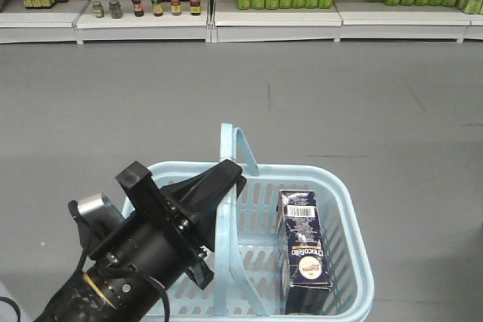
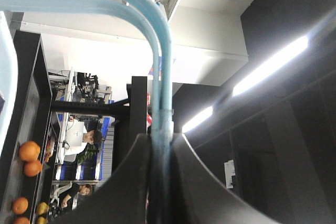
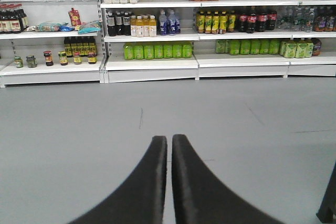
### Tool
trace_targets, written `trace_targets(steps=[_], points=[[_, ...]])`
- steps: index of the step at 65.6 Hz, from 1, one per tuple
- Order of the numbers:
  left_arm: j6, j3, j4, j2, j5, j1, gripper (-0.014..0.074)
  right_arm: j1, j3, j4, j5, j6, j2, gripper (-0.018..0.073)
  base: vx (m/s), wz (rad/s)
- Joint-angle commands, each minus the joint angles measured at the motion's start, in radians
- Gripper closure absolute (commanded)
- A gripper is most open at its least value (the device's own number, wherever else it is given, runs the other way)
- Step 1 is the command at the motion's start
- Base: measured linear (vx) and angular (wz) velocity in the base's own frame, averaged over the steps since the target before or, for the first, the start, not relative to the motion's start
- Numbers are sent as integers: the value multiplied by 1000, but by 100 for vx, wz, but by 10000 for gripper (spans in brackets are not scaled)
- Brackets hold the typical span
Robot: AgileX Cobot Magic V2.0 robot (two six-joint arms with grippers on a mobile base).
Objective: Left arm holds basket, right arm returns cookies
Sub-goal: 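Drive the base toward the drink shelves holding the basket, then turn the base along the shelves, keeping the basket in the left gripper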
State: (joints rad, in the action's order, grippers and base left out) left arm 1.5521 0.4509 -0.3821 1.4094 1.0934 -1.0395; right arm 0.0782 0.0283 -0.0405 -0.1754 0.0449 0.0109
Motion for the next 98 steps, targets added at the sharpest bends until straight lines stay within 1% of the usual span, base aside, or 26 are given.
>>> trace_targets(steps=[1,98], points=[[5,29,23,-38,280,-7,599,1,18,-3,72,-6,13,568,55,4],[5,29,23,-38,280,-7,599,1,18,-3,70,-6,13,568,56,1]])
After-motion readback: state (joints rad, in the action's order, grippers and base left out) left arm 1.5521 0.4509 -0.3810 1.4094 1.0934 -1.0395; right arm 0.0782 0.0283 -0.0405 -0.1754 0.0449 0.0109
